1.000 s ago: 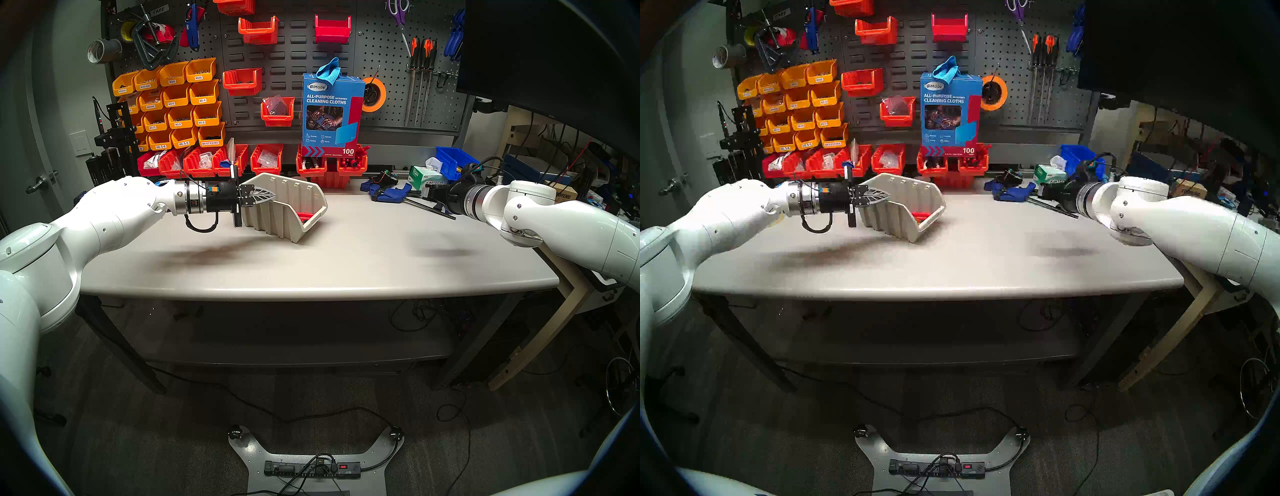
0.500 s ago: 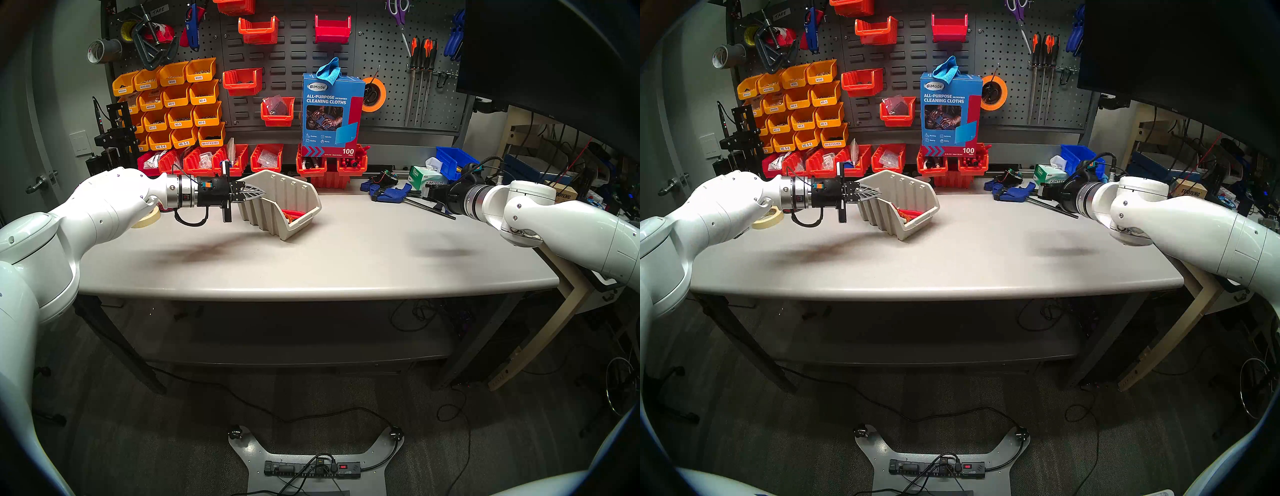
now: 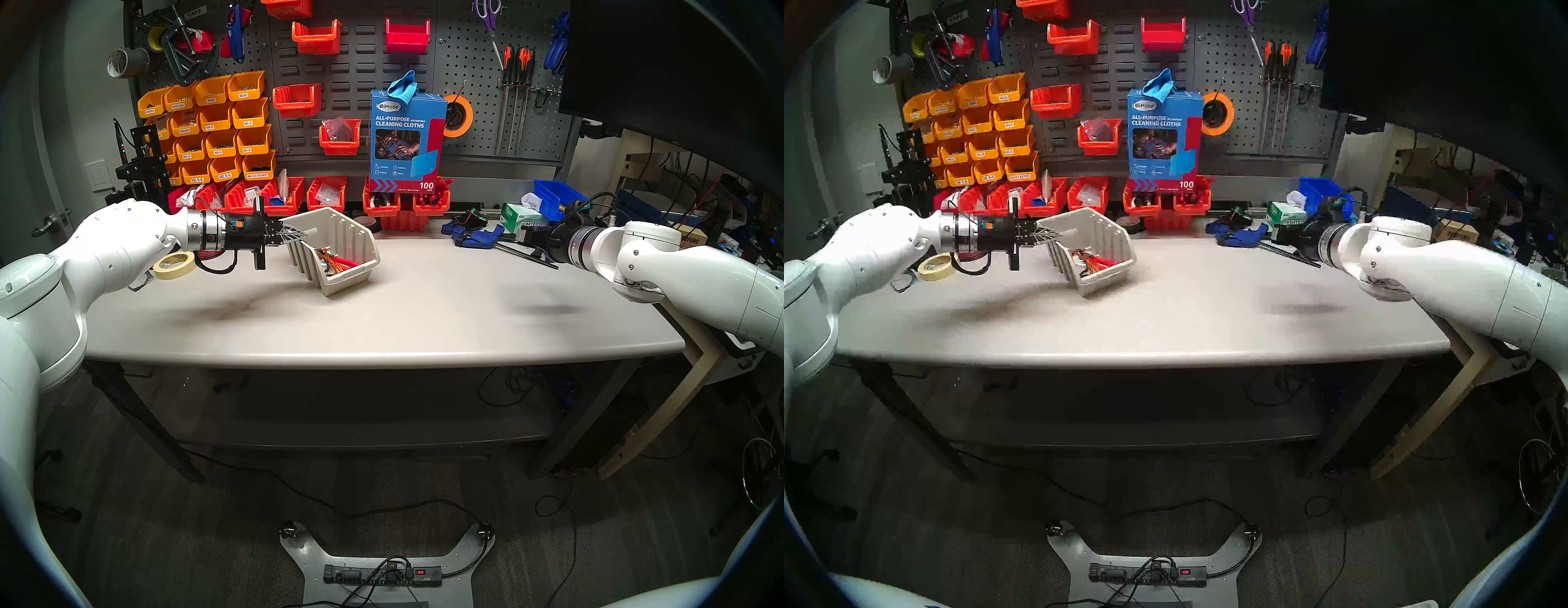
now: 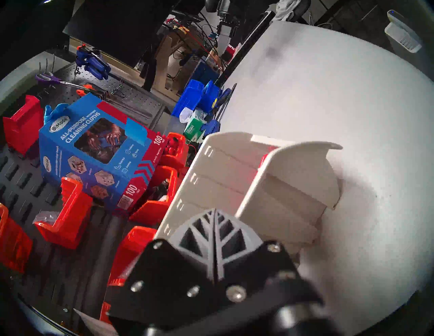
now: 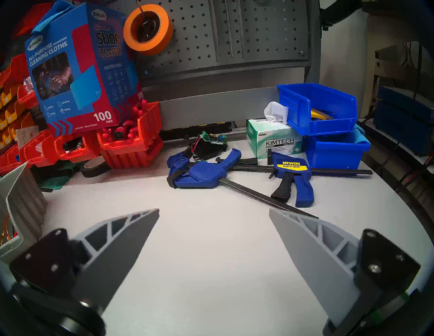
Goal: Take out tools from the storage box
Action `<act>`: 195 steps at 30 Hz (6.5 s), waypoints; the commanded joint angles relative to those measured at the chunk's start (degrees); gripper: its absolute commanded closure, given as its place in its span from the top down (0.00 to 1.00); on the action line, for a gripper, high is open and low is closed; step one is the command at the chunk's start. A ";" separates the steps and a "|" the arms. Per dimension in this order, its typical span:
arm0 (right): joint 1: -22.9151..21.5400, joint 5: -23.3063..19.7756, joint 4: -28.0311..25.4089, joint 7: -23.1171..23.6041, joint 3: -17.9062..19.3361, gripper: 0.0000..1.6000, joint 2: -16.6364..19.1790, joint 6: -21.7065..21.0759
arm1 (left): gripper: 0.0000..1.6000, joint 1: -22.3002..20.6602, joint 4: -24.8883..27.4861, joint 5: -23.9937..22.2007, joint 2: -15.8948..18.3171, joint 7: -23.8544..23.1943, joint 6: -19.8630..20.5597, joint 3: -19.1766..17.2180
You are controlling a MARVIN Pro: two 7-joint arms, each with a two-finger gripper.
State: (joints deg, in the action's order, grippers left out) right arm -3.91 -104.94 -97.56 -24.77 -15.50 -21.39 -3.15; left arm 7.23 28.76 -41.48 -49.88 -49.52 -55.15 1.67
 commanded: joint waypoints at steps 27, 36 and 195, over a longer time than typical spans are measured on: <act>-0.95 0.18 0.11 -0.01 0.75 1.00 0.03 0.15 | 0.00 -3.70 3.12 -0.81 6.94 -5.86 0.15 3.07; -0.95 0.18 0.11 -0.01 0.75 1.00 0.03 0.15 | 0.00 -4.76 2.93 -0.77 6.05 -4.95 0.15 2.83; -3.66 3.40 -10.20 41.12 3.80 1.00 -15.28 -3.83 | 1.00 24.36 39.61 -8.72 15.01 89.17 13.87 -14.37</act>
State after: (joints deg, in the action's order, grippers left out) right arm -7.48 -102.03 -107.90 16.10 -12.41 -33.40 -8.01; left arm 32.31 68.54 -50.24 -34.97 39.97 -41.12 -12.30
